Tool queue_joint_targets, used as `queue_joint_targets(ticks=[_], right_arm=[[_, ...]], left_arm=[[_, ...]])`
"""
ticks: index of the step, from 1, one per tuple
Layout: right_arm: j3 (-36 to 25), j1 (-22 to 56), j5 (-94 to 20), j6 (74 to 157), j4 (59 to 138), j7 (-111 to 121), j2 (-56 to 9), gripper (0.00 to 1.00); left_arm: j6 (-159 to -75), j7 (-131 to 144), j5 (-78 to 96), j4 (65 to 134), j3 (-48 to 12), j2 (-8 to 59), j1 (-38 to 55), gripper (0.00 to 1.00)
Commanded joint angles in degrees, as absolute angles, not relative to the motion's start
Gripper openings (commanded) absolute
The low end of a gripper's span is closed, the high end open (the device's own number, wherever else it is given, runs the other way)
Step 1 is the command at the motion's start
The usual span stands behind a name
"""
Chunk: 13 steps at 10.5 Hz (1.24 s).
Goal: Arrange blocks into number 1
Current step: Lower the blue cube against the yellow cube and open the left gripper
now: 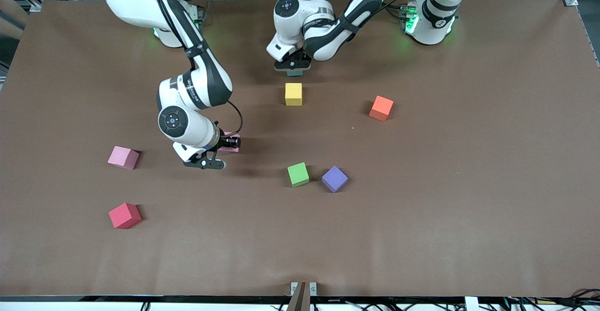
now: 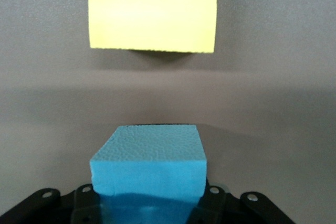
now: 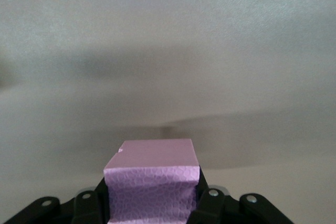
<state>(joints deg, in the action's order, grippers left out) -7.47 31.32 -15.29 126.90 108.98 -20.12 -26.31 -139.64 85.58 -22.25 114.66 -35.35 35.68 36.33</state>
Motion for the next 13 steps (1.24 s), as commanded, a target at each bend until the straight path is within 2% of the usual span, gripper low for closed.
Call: queue_joint_targets(ticks=[1, 13], right_arm=[[-7.0, 31.8, -18.3, 126.9, 110.4, -20.2, -24.5, 0.30], [-7.0, 34.5, -23.5, 128.8, 110.3, -20.2, -25.0, 0.30]], left_arm=[[-138.8, 86.8, -23.7, 113.6, -34.8, 35.8, 36.7, 0.00], [-137.9, 84.5, -23.6, 110.0, -32.0, 37.0, 36.5, 0.00]])
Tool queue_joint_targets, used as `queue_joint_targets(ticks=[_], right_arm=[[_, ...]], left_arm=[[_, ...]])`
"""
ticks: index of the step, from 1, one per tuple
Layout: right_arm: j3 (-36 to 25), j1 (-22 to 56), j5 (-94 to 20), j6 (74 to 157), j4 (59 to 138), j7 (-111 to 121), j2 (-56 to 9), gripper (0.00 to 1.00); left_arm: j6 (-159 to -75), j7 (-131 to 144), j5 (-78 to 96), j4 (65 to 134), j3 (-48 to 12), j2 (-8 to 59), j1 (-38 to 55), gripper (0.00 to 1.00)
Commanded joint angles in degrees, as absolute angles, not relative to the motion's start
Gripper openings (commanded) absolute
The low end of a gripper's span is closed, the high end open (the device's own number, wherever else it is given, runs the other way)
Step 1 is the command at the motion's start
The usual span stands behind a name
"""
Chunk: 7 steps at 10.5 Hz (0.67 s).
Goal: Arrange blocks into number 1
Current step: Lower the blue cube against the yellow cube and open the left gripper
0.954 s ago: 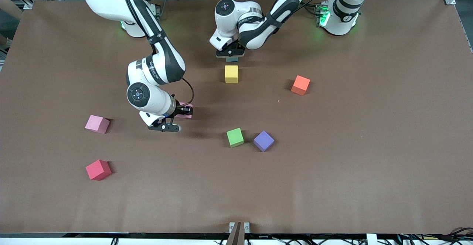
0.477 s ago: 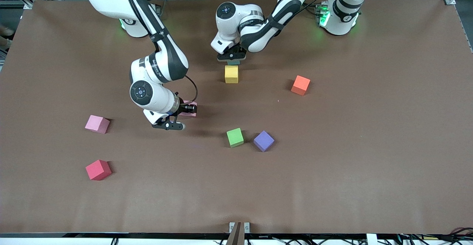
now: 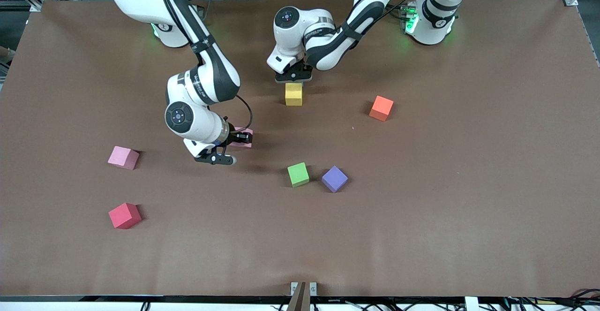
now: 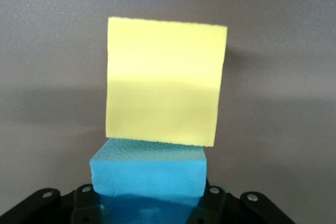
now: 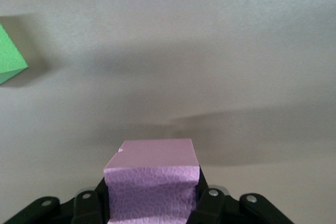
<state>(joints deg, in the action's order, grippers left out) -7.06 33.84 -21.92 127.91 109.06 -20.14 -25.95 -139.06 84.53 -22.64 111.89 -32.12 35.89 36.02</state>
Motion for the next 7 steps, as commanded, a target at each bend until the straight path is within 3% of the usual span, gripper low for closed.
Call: queue_joint_targets(ticks=[1, 6, 7], right_arm=[[-7.0, 34.5, -23.5, 128.8, 110.4, -20.2, -24.9, 0.30], [-7.1, 34.7, -23.4, 128.8, 110.8, -20.2, -25.0, 0.30], [-7.1, 34.8, -23.5, 128.8, 110.8, -20.2, -25.0, 0.30]], left_arm=[[-137.9, 84.5, -23.6, 109.5, -31.9, 37.3, 36.6, 0.00], [-137.6, 84.2, -23.8, 109.1, -31.5, 37.9, 36.5, 0.00], [-137.5, 84.2, -23.8, 109.1, -31.3, 38.0, 36.5, 0.99]])
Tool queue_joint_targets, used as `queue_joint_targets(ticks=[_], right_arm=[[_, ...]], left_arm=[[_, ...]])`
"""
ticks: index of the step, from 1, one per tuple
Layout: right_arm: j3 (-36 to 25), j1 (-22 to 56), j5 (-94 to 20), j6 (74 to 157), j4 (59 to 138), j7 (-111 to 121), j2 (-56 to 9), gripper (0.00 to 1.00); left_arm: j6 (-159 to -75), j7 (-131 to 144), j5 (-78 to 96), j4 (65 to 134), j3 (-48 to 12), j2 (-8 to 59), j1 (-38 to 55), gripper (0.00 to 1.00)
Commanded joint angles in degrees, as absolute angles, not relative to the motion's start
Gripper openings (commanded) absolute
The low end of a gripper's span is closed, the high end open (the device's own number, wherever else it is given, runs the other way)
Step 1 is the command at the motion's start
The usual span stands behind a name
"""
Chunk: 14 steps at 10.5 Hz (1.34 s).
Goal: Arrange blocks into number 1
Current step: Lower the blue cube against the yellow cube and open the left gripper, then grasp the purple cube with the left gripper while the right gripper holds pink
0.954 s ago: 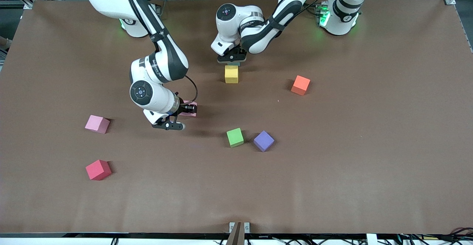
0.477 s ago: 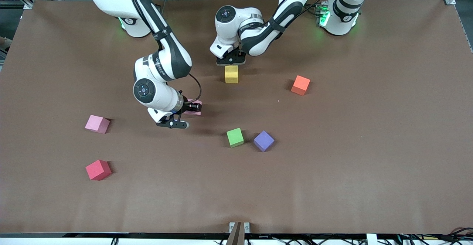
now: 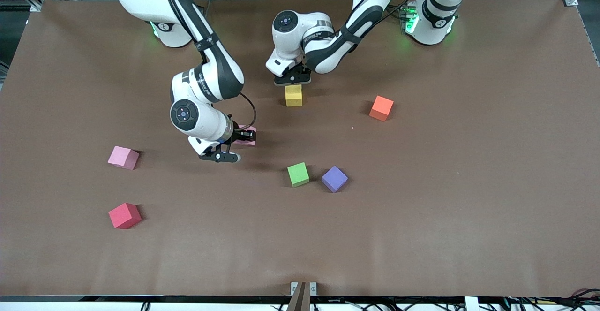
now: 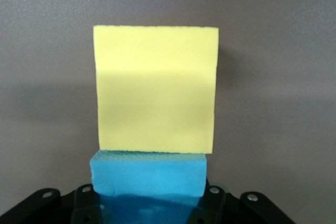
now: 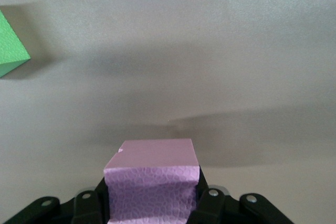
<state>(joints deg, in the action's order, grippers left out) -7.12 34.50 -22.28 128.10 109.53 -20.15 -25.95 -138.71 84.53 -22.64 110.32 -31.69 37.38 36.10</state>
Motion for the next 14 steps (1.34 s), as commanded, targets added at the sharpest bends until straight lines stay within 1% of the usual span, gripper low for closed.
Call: queue_joint_targets(ticks=[1, 4, 6, 7, 12, 14], right_arm=[[-7.1, 34.8, -23.5, 128.8, 110.8, -20.2, -25.0, 0.30], [-7.1, 34.9, -23.4, 128.8, 110.8, -20.2, -25.0, 0.30], [-7.1, 35.0, -23.5, 128.8, 110.8, -20.3, -25.0, 0.30], [-7.1, 35.2, -23.5, 128.8, 110.8, -20.3, -25.0, 0.30], [-7.1, 35.9, -23.5, 128.8, 111.4, -20.6, -24.5, 0.30], [-7.0, 36.4, -23.5, 128.8, 111.4, -20.9, -24.5, 0.30]], left_arm=[[-137.5, 84.3, -23.8, 109.0, -30.8, 37.9, 36.6, 1.00], [-136.9, 84.9, -23.1, 108.5, -30.8, 37.4, 36.6, 1.00], [-129.1, 85.4, -22.8, 106.5, -31.6, 36.1, 37.1, 1.00], [-126.8, 86.5, -22.8, 105.7, -32.6, 34.8, 36.8, 1.00], [-124.4, 86.7, -19.1, 102.7, -32.4, 31.7, 35.5, 1.00], [-124.1, 85.8, -19.2, 102.9, -32.3, 30.2, 30.1, 1.00]])
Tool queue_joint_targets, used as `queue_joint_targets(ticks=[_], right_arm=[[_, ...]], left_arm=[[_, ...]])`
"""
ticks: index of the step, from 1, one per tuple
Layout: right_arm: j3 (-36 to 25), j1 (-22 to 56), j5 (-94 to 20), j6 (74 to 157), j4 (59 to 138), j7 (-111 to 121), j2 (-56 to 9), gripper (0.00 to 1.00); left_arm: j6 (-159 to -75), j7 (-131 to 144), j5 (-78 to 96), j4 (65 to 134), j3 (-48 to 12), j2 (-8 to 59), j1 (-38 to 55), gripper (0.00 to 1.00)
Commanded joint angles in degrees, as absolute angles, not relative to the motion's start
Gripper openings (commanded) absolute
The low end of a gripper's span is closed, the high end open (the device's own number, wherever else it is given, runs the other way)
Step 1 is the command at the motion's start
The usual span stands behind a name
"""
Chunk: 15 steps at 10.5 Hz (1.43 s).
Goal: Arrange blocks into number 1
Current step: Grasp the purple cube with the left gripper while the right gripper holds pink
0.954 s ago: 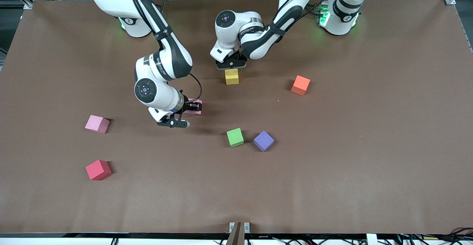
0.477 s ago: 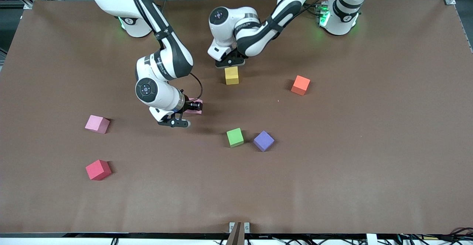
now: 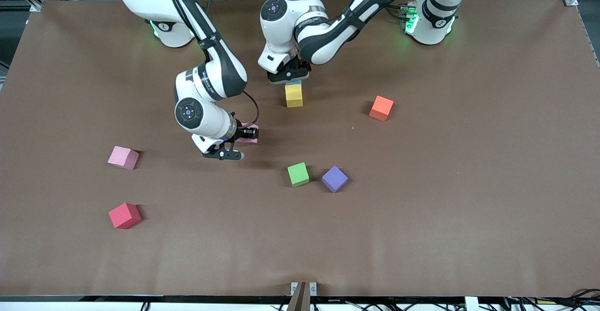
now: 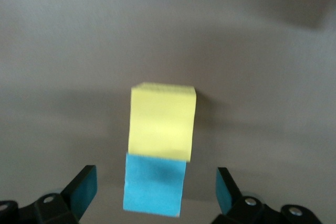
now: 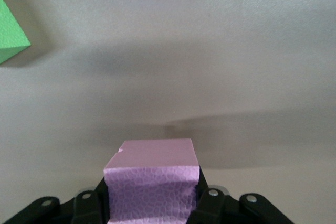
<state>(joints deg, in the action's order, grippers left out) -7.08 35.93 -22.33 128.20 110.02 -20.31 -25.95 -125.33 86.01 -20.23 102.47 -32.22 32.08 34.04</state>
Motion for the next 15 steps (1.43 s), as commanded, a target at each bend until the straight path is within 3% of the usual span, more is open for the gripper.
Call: queue_joint_targets(ticks=[1, 4, 9, 15], right_arm=[[-7.1, 36.4, -23.4, 128.8, 111.4, -20.9, -24.5, 0.30], [-7.1, 39.1, -23.8, 129.0, 111.3, -21.0, -25.0, 0.30], [-7.2, 48.9, -23.8, 137.4, 110.7, -30.2, -28.0, 0.30], [-7.2, 56.1, -23.3, 138.2, 108.2, -37.8, -30.8, 0.31]], left_arm=[[-122.7, 84.0, -19.2, 103.1, -32.5, 29.8, 26.7, 1.00], [-120.5, 76.1, -19.0, 107.1, -32.9, 26.6, 17.2, 1.00], [-121.3, 79.7, -14.2, 92.7, -31.4, 35.0, 12.0, 1.00], [-121.3, 88.7, -14.1, 79.7, -24.4, 43.6, 15.9, 1.00]])
